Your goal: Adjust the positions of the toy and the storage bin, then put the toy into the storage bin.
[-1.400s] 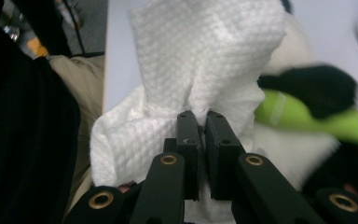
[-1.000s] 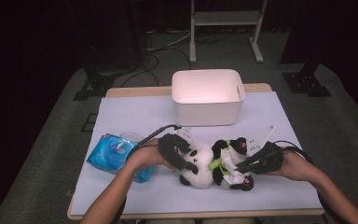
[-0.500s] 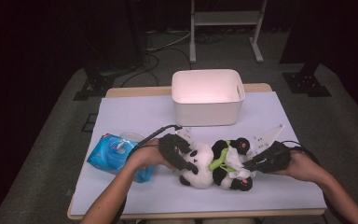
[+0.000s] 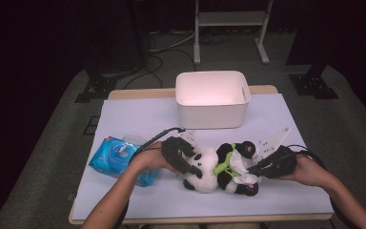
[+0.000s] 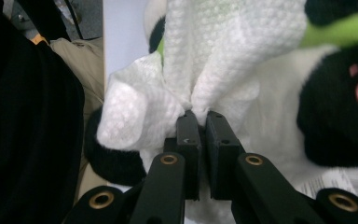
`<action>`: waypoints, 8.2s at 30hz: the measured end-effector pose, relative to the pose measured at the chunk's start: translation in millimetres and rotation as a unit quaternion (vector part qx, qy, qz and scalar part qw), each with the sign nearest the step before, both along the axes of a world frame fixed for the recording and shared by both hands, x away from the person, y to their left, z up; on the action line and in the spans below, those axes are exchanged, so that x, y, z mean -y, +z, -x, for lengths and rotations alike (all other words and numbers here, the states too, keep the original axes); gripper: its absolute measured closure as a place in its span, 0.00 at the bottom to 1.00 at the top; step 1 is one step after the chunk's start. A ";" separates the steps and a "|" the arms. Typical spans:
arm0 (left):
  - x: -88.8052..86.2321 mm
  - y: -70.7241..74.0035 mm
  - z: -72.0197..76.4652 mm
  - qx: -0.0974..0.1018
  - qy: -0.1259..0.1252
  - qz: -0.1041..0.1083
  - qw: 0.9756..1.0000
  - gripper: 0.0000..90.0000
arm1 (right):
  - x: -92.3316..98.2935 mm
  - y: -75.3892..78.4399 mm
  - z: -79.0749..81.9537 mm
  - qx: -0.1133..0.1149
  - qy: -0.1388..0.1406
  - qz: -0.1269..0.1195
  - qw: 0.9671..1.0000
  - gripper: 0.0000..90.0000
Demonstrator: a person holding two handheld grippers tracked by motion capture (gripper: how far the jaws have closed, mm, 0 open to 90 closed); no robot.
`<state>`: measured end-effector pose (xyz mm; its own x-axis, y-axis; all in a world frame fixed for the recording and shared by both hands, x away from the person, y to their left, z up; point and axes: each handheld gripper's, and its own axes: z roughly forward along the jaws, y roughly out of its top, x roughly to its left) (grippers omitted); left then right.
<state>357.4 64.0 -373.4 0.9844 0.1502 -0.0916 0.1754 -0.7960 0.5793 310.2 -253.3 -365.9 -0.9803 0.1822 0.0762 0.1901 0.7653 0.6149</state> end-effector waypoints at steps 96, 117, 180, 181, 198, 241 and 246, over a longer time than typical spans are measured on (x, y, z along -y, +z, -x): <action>-4.9 -2.7 10.5 0.069 -0.056 0.045 0.995 0.49 | -31.8 28.3 -20.8 0.054 0.004 -0.003 0.999 0.94; 4.2 -0.3 20.7 0.056 -0.056 0.043 0.996 0.50 | -6.2 44.6 -32.4 0.063 -0.035 0.017 0.997 0.94; 9.7 7.4 25.2 0.030 -0.023 0.083 0.996 0.51 | -28.9 30.4 -17.5 0.045 -0.002 0.014 0.999 0.94; 10.7 7.9 25.3 0.031 -0.022 0.082 0.996 0.51 | -27.6 30.4 -16.7 0.043 -0.007 0.011 0.999 0.94; 22.3 18.6 22.2 0.037 -0.026 0.058 0.997 0.52 | -41.0 48.3 -8.4 0.066 0.019 -0.017 0.997 0.94; 12.1 3.5 19.6 0.009 0.001 0.048 0.999 0.53 | -53.3 37.2 -7.4 0.051 0.033 0.013 0.998 0.93; 10.8 -4.7 19.4 0.002 0.003 0.054 0.999 0.52 | -40.8 25.5 -10.3 0.038 0.018 0.024 0.999 0.93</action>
<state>338.0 53.2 -378.0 0.9837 0.1462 -0.1046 0.1786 -0.7274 0.6625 320.5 -212.5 -340.4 -0.9889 0.1487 -0.0065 0.1164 0.7995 0.5892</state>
